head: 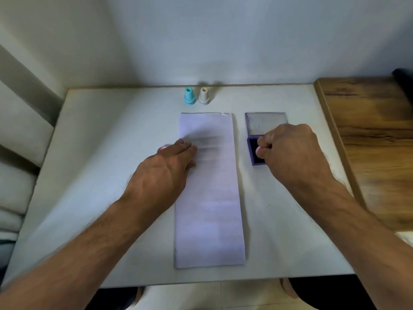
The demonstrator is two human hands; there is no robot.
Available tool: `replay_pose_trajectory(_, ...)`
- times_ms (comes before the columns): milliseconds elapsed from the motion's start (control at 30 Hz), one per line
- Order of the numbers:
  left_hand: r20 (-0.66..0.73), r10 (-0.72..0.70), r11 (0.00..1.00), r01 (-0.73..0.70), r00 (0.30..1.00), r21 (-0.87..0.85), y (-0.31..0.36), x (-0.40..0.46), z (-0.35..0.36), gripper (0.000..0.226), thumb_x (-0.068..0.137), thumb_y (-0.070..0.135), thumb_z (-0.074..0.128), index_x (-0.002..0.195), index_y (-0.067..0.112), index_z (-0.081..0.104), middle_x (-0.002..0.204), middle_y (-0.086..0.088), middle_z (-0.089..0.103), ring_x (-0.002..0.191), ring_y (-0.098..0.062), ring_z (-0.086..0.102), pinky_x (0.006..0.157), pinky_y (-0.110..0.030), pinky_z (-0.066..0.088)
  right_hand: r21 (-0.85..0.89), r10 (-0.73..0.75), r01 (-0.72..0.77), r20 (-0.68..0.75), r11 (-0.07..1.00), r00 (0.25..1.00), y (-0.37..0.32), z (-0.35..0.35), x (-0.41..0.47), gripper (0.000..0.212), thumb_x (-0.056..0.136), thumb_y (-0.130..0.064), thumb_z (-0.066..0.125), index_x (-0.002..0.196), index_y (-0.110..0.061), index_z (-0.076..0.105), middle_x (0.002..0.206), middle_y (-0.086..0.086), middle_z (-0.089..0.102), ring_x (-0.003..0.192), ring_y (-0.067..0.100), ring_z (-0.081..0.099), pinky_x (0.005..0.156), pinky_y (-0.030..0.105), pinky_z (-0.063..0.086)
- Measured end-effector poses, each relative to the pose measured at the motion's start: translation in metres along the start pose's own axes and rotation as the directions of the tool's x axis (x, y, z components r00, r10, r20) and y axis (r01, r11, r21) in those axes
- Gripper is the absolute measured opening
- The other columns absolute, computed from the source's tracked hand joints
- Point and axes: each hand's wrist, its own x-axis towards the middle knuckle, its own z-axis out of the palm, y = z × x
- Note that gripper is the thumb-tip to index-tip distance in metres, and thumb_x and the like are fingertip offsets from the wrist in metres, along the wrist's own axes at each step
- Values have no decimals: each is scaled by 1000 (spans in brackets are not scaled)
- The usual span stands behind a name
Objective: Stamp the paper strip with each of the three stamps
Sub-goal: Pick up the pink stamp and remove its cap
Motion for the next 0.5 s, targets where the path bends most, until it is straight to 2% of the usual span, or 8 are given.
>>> replay_pose_trajectory(100, 26, -14, 1000, 14, 1000, -7, 2, 1, 0, 36, 91, 17, 63, 127, 10, 63, 130, -8, 64, 123, -29, 59, 90, -46, 55, -3, 2, -2, 16, 1000, 1000, -1, -2, 1, 42, 91, -26, 66, 130, -12, 58, 129, 8, 61, 117, 27, 56, 99, 31, 42)
replay_pose_trajectory(267, 61, 9, 1000, -11, 998, 29, 5, 0, 1, 40, 88, 14, 66, 127, 8, 63, 131, -10, 63, 123, -27, 59, 84, -45, 57, -50, 10, -7, 50, 999, 999, -2, -5, 0, 43, 91, -26, 66, 131, -13, 57, 129, 7, 61, 118, 27, 55, 100, 32, 42)
replay_pose_trajectory(333, 88, 23, 999, -27, 996, 42, 5, 0, 1, 46, 88, 20, 66, 132, 9, 58, 138, -9, 58, 129, -25, 54, 90, -43, 53, -45, -40, 40, 10, 998, 999, 0, -6, -2, 38, 93, -27, 62, 128, -13, 60, 126, 8, 63, 115, 26, 57, 99, 32, 43)
replay_pose_trajectory(433, 133, 17, 1000, -18, 991, 4, 5, 2, 1, 57, 94, 35, 55, 146, 15, 41, 153, -3, 39, 143, -17, 34, 107, -37, 40, -35, -76, 77, 28, 996, 997, 4, -7, -6, 35, 95, -27, 59, 128, -15, 61, 126, 7, 63, 115, 24, 57, 100, 29, 44)
replay_pose_trajectory(500, 145, 10, 1000, -9, 989, -6, 5, 2, 0, 59, 94, 39, 54, 147, 16, 39, 154, -1, 37, 143, -16, 33, 106, -36, 41, 20, -104, 104, -18, 994, 994, 7, -9, -8, 33, 94, -29, 60, 126, -19, 63, 124, 5, 65, 112, 23, 59, 99, 30, 45)
